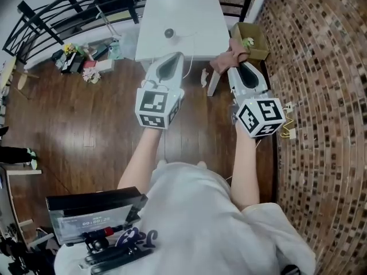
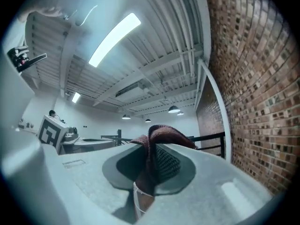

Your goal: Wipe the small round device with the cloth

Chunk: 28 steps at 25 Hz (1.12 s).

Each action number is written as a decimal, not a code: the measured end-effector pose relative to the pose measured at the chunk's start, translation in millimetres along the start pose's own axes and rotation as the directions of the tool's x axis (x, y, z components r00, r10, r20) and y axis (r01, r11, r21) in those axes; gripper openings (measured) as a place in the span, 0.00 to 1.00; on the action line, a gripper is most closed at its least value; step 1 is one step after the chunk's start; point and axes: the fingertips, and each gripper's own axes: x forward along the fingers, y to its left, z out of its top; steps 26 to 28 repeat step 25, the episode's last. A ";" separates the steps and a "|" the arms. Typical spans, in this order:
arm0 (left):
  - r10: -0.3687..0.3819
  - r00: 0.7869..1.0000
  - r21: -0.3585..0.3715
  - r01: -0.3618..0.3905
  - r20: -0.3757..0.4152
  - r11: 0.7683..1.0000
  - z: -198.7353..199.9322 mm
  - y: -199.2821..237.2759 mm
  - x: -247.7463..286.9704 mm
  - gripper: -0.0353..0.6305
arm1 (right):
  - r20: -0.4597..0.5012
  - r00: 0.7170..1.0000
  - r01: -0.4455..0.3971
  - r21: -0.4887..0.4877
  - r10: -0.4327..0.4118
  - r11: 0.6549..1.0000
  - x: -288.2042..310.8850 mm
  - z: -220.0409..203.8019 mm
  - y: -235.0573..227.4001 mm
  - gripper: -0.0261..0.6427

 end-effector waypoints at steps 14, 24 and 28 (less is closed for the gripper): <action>0.093 0.995 -0.021 -0.093 0.034 0.995 6.8 80.3 -33.5 0.08 | -0.057 0.997 -0.048 -0.036 0.046 0.998 61.1 -0.4 70.3 0.10; 0.118 0.991 -0.045 -0.116 0.064 0.992 0.4 67.2 -51.7 0.08 | -0.013 1.000 -0.015 -0.055 0.014 0.998 39.2 5.6 60.1 0.10; 0.117 0.991 -0.065 -0.112 0.070 0.992 0.4 63.9 -57.2 0.08 | -0.013 1.000 -0.017 -0.057 0.017 0.998 35.2 2.4 63.5 0.10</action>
